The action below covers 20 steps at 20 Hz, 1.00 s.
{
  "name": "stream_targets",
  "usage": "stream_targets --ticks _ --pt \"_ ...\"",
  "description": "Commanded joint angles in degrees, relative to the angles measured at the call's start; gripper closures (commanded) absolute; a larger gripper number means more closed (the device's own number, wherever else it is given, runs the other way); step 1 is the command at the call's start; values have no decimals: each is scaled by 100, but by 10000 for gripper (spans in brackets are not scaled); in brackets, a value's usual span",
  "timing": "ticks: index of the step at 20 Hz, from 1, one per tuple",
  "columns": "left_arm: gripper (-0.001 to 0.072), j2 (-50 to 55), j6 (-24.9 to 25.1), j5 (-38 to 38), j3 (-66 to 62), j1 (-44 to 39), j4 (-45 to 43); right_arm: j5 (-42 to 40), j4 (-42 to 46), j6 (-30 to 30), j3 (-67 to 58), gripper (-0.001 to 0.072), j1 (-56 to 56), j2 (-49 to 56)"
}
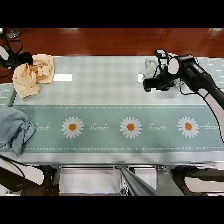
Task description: Fold the shirts.
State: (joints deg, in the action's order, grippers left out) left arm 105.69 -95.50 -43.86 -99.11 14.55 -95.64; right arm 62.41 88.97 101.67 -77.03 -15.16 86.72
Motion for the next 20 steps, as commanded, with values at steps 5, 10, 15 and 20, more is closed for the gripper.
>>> stream_targets --ticks 5,10,15,20 --pt "10 1276 -61 -1329 -1067 164 -232 -275 -173 188 -4 91 -7 2" --pt "486 1314 0 -2240 -1071 125 275 -339 -195 219 -4 92 -55 -4" --pt "679 529 208 -1867 -1075 0 1593 -227 -149 221 -4 92 -192 -339" --pt "679 -1281 688 -1084 -1075 -197 2376 -13 -131 223 -4 93 -190 -1054"
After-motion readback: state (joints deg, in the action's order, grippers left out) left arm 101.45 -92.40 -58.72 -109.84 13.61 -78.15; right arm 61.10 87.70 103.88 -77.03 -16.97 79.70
